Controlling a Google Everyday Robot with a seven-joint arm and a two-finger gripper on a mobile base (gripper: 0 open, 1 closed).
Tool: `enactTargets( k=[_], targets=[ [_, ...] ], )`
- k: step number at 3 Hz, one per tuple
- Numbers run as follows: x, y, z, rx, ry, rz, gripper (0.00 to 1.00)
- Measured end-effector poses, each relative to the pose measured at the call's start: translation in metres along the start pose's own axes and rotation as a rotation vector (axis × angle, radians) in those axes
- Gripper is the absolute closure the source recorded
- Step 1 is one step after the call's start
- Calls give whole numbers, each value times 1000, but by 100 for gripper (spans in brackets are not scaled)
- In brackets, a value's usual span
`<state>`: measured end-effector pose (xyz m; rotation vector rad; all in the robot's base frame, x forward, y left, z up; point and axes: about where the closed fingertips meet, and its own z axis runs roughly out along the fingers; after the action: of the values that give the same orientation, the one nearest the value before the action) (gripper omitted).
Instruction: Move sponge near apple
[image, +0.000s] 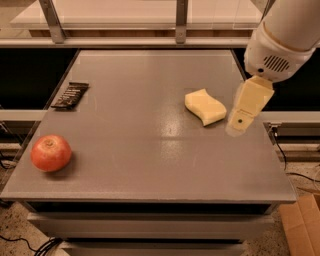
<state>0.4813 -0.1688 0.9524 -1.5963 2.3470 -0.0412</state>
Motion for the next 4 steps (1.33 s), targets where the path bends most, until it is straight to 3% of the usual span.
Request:
enactTargets(
  k=[2,4],
  targets=[
    [-30,-33,51,1,4,108,0],
    [-48,-56,94,-2,4,178,0]
  ],
)
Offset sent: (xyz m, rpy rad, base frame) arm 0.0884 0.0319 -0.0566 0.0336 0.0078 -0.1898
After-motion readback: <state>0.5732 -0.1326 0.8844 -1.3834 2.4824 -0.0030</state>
